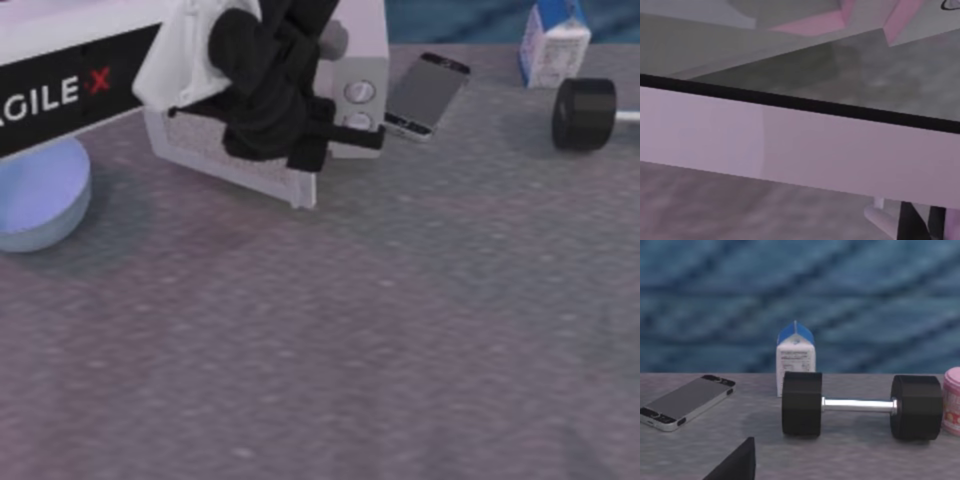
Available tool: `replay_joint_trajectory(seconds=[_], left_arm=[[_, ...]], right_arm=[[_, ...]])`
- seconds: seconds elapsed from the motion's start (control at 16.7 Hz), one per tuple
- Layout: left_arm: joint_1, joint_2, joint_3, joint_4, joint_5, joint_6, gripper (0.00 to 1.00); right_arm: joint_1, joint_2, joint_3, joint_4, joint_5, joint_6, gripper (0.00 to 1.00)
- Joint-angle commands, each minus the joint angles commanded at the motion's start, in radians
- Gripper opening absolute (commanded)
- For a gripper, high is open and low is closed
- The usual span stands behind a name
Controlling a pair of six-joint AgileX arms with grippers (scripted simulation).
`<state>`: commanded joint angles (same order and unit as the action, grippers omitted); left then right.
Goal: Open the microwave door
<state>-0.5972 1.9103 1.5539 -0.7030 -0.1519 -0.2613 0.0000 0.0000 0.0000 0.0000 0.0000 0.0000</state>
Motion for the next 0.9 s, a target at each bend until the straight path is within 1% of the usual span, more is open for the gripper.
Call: replay_joint_trajectory(seconds=[0.18, 0.6, 0.9], left_arm=[[-0.003, -0.005, -0.009, 0.005, 0.01, 0.008, 0.0], [0.026, -0.079, -0.11, 0.038, 0.066, 0.119, 0.0], [0.028, -0.085, -0.113, 0.042, 0.069, 0.123, 0.0]], right_arm=[[0.0, 0.0, 0.0, 0.0, 0.0, 0.0, 1.0], [0.0, 0.0, 0.0, 0.0, 0.0, 0.0, 1.0], [0.0, 0.0, 0.0, 0.0, 0.0, 0.0, 1.0]])
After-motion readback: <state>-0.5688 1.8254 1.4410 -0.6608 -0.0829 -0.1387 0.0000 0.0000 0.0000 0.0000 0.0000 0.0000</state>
